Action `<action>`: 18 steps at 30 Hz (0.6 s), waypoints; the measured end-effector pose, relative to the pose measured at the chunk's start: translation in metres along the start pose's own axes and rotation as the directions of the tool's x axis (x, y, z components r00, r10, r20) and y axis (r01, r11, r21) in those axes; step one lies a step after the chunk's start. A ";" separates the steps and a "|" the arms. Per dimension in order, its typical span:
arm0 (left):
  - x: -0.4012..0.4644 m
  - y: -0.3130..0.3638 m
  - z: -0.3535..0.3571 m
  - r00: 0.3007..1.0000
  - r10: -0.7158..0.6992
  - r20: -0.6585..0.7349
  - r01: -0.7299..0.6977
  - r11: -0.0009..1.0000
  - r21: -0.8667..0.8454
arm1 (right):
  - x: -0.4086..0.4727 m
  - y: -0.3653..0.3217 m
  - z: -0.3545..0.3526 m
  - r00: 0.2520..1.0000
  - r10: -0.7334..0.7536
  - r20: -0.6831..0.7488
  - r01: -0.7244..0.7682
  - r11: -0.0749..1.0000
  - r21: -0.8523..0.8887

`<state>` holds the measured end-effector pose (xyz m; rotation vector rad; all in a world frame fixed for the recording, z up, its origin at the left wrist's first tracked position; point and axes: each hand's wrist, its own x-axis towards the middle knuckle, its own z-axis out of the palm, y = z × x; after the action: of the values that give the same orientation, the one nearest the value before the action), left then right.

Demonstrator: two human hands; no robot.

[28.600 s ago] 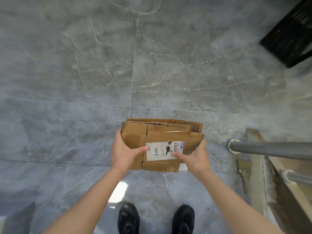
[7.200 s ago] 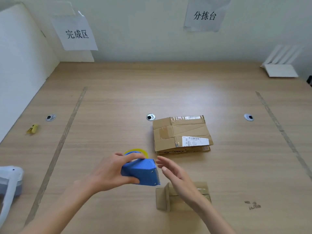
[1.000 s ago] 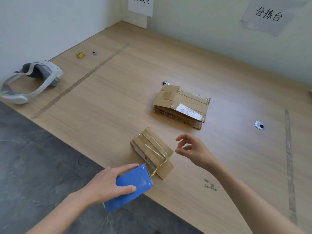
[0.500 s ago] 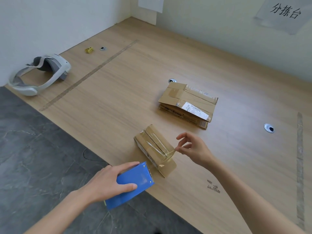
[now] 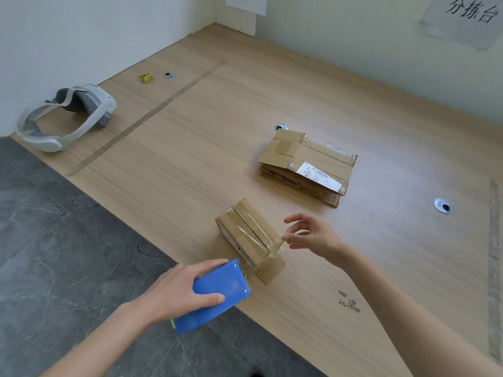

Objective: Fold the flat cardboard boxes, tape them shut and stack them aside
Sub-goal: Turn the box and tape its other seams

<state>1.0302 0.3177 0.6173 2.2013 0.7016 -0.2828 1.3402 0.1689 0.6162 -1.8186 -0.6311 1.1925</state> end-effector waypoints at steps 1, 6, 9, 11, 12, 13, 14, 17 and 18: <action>0.000 0.000 0.000 1.000 -0.004 0.001 0.004 1.000 0.004 | 0.001 0.000 0.001 1.000 0.001 0.007 -0.001 1.000 0.002; 0.002 -0.001 0.000 1.000 -0.013 0.005 0.014 1.000 -0.014 | 0.006 0.001 0.000 0.991 0.115 0.068 -0.122 0.987 0.109; 0.003 0.000 0.001 1.000 -0.007 0.006 0.007 1.000 -0.012 | 0.008 0.005 -0.001 0.975 0.194 0.110 -0.213 0.956 0.202; 0.003 0.000 0.002 1.000 -0.002 0.007 0.002 1.000 -0.004 | 0.009 0.007 -0.001 0.974 0.196 0.117 -0.218 0.950 0.222; 0.003 0.000 0.003 1.000 0.000 0.005 0.000 1.000 0.000 | 0.010 0.009 0.000 0.975 0.191 0.112 -0.212 0.951 0.223; 0.004 -0.001 0.004 1.000 0.002 0.003 -0.002 1.000 0.001 | 0.011 0.009 0.001 0.977 0.187 0.102 -0.206 0.953 0.223; 0.004 -0.001 0.004 1.000 0.004 0.003 -0.004 1.000 -0.001 | 0.012 0.010 0.001 0.979 0.184 0.091 -0.200 0.954 0.223; 0.006 -0.001 0.005 1.000 0.004 0.008 -0.004 1.000 -0.008 | 0.015 0.011 0.003 0.982 0.185 0.042 -0.190 0.957 0.222; 0.006 -0.001 0.005 1.000 0.005 0.007 -0.005 1.000 -0.007 | 0.016 0.012 0.004 0.981 0.191 0.023 -0.191 0.954 0.231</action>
<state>1.0344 0.3167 0.6109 2.1941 0.6927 -0.2850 1.3428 0.1768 0.5978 -1.7074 -0.3041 1.3348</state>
